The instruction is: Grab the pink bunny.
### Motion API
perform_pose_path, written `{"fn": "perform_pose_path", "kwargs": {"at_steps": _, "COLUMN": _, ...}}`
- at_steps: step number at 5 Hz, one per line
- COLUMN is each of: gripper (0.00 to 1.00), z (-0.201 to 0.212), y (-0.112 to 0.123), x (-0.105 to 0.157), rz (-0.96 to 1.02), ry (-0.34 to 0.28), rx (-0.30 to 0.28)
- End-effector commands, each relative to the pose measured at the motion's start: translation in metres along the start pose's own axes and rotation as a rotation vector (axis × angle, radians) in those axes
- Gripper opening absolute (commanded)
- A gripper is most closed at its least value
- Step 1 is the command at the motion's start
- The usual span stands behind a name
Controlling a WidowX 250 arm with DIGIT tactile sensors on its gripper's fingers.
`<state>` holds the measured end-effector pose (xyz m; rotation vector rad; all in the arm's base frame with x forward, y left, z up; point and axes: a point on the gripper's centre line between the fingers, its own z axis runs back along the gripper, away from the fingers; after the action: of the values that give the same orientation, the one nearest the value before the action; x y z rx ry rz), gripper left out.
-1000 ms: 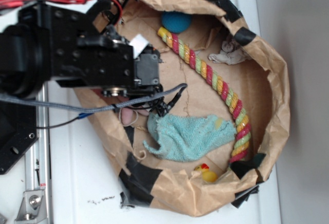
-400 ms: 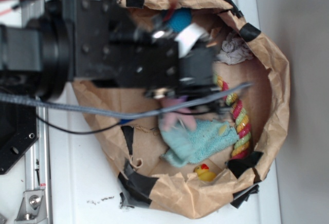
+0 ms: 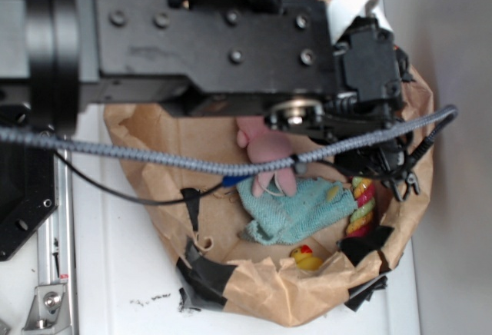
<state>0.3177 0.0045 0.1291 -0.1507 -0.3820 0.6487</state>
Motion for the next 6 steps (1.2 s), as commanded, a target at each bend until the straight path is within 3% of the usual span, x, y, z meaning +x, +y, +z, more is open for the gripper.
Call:
{"fn": "perform_pose_path", "kwargs": {"at_steps": 1, "gripper": 1.0, "z": 0.023, "y": 0.032, "x": -0.003, "rz": 0.273, "ry": -0.033, "rx": 0.154}}
{"fn": "perform_pose_path", "kwargs": {"at_steps": 2, "gripper": 1.0, "z": 0.022, "y": 0.035, "x": -0.013, "rz": 0.508, "ry": -0.052, "rx": 0.249}}
{"fn": "perform_pose_path", "kwargs": {"at_steps": 3, "gripper": 1.0, "z": 0.004, "y": 0.031, "x": -0.022, "rz": 0.694, "ry": 0.015, "rx": 0.372}}
{"fn": "perform_pose_path", "kwargs": {"at_steps": 4, "gripper": 1.0, "z": -0.025, "y": 0.04, "x": -0.042, "rz": 0.685, "ry": 0.068, "rx": 0.407}}
{"fn": "perform_pose_path", "kwargs": {"at_steps": 6, "gripper": 1.0, "z": -0.067, "y": 0.081, "x": -0.083, "rz": 0.574, "ry": 0.164, "rx": 0.39}}
